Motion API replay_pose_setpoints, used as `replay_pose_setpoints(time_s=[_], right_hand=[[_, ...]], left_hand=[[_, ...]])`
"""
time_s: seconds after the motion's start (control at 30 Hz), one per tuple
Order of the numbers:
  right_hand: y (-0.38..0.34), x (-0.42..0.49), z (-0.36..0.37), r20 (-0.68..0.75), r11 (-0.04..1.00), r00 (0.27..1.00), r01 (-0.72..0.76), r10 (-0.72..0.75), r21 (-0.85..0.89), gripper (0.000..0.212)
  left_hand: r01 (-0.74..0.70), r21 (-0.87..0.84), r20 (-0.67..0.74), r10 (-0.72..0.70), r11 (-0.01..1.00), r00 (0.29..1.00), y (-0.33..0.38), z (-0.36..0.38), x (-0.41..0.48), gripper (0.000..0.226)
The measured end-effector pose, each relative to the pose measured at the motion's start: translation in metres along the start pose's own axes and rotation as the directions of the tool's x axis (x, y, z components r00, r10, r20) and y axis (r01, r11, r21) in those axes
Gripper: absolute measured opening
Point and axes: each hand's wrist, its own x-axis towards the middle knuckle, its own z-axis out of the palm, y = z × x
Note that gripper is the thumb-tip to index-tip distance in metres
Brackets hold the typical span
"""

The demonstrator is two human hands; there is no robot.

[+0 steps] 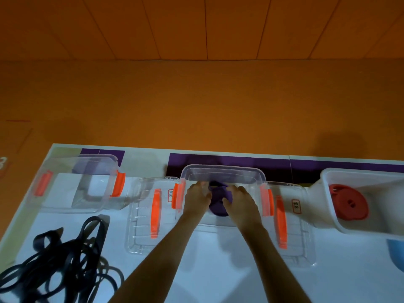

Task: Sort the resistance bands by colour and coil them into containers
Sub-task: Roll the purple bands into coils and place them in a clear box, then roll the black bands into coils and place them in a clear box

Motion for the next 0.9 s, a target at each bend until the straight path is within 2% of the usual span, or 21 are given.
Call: replay_pose_setpoints(time_s=[0.1, 0.2, 0.27, 0.37, 0.5, 0.63, 0.77, 0.9], right_hand=[[-0.016, -0.036, -0.006, -0.064, 0.990, 0.989, 0.132, -0.135, -0.046, 0.042], [-0.035, -0.074, -0.006, -0.097, 0.967, 0.966, 0.229, -0.240, -0.114, 0.037], [-0.050, -0.099, -0.003, -0.117, 0.945, 0.943, 0.296, -0.313, -0.139, 0.026], [-0.071, -0.129, 0.014, -0.131, 0.918, 0.915, 0.358, -0.381, -0.171, 0.015], [-0.094, -0.157, 0.055, -0.048, 0.902, 0.914, 0.388, -0.403, -0.189, 0.023], [-0.122, -0.175, 0.109, 0.035, 0.878, 0.918, 0.389, -0.396, -0.278, 0.029], [-0.157, -0.192, 0.174, 0.136, 0.901, 0.949, 0.312, -0.283, -0.302, 0.028], [-0.191, -0.206, 0.240, 0.226, 0.958, 0.958, 0.222, -0.178, -0.183, 0.027]], left_hand=[[-0.133, -0.007, -0.020, 0.133, 0.991, 0.991, -0.001, -0.037, -0.044, 0.017], [-0.266, 0.188, -0.079, 0.285, 0.945, 0.955, -0.014, -0.072, -0.094, 0.018], [-0.290, 0.320, -0.078, 0.330, 0.902, 0.941, -0.030, -0.091, -0.124, 0.018], [-0.258, 0.432, -0.048, 0.307, 0.864, 0.950, -0.066, -0.111, -0.159, 0.018], [-0.216, 0.463, -0.040, 0.263, 0.859, 0.964, -0.129, -0.129, -0.187, 0.026], [-0.208, 0.475, -0.015, 0.243, 0.855, 0.970, -0.201, -0.148, -0.204, 0.035], [-0.188, 0.485, 0.029, 0.200, 0.854, 0.979, -0.274, -0.175, -0.216, 0.030], [-0.110, 0.399, 0.015, 0.113, 0.910, 0.993, -0.343, -0.203, -0.225, 0.025]])
